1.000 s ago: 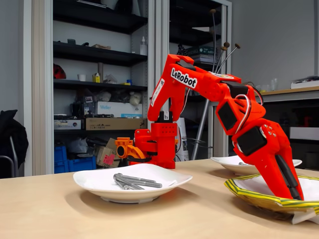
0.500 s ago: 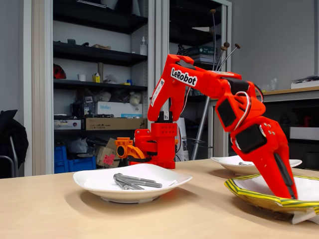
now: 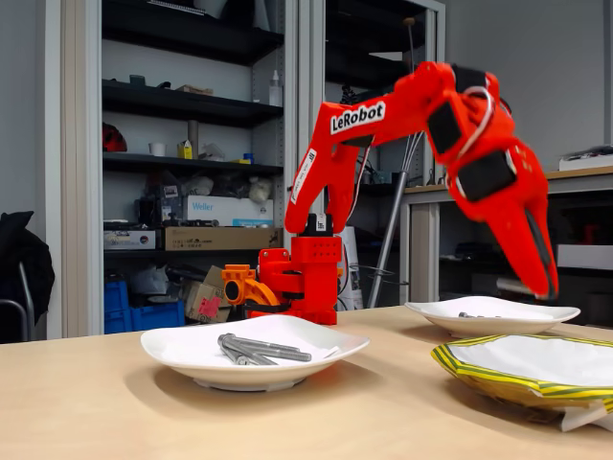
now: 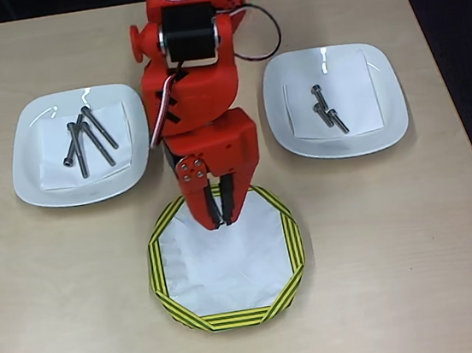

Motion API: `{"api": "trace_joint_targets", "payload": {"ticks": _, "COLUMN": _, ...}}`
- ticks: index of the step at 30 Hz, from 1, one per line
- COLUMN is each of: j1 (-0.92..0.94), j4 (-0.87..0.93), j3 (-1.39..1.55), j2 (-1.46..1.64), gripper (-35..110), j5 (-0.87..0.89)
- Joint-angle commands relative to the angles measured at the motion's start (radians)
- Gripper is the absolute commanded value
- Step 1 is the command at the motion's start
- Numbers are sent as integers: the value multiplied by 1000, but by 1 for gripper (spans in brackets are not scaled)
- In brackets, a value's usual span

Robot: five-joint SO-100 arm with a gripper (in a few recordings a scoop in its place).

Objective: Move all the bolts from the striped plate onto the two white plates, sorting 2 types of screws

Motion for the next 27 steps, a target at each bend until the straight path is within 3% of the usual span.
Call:
{"api": "trace_joint_targets", "payload": {"ticks": 1, "j1": -109, "j4": 26, "j3": 103, "j2": 189, "gripper": 0, "j5": 121}}
{"api": "trace_joint_targets", "payload": {"ticks": 8, "j1": -434, "j4": -164, "j3": 597, "j2": 495, "gripper": 0, "j5": 515}}
{"api": "trace_joint_targets", "payload": {"ticks": 15, "j1": -699, "j4": -293, "j3": 900, "j2": 658, "gripper": 0, "j5": 847}}
{"api": "trace_joint_targets", "payload": {"ticks": 19, "j1": -759, "j4": -296, "j3": 982, "j2": 704, "gripper": 0, "j5": 943}}
{"api": "trace_joint_targets", "payload": {"ticks": 27, "j1": -746, "j4": -368, "j3": 1083, "j2": 761, "gripper": 6, "j5": 911}}
